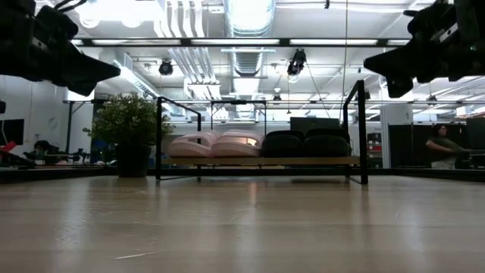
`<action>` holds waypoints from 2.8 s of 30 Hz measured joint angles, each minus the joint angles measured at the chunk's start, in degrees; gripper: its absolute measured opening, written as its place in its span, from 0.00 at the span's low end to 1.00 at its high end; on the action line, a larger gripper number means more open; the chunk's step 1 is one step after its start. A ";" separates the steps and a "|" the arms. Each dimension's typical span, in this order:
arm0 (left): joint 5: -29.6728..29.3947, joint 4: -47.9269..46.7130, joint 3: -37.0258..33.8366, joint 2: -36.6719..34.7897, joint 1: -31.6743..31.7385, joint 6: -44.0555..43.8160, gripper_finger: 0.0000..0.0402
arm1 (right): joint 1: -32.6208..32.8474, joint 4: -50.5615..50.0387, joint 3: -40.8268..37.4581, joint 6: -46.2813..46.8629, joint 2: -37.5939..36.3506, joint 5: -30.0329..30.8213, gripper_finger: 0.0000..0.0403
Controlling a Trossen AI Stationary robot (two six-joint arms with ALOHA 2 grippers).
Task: Pick and place slides into the shelf
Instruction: Return to Home Position
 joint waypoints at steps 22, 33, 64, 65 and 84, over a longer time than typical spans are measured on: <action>-1.91 3.15 -2.29 -0.45 0.00 -0.43 0.00 | 0.17 -17.35 -0.33 -3.48 -20.75 4.94 0.02; -0.91 2.86 -2.32 -0.26 0.00 -2.84 0.00 | 0.79 -21.60 -2.34 0.28 -23.38 -3.73 0.02; 2.42 9.83 -3.84 1.90 0.00 -1.36 0.00 | 0.76 -21.15 -2.32 -0.90 -23.42 -0.99 0.02; 2.42 9.95 -3.80 1.87 0.00 -1.37 0.00 | 0.76 -21.13 -2.32 -0.13 -23.44 -0.99 0.02; 2.46 10.43 -3.78 2.02 0.00 -1.36 0.00 | 0.76 -21.11 -2.32 1.85 -23.44 -1.01 0.02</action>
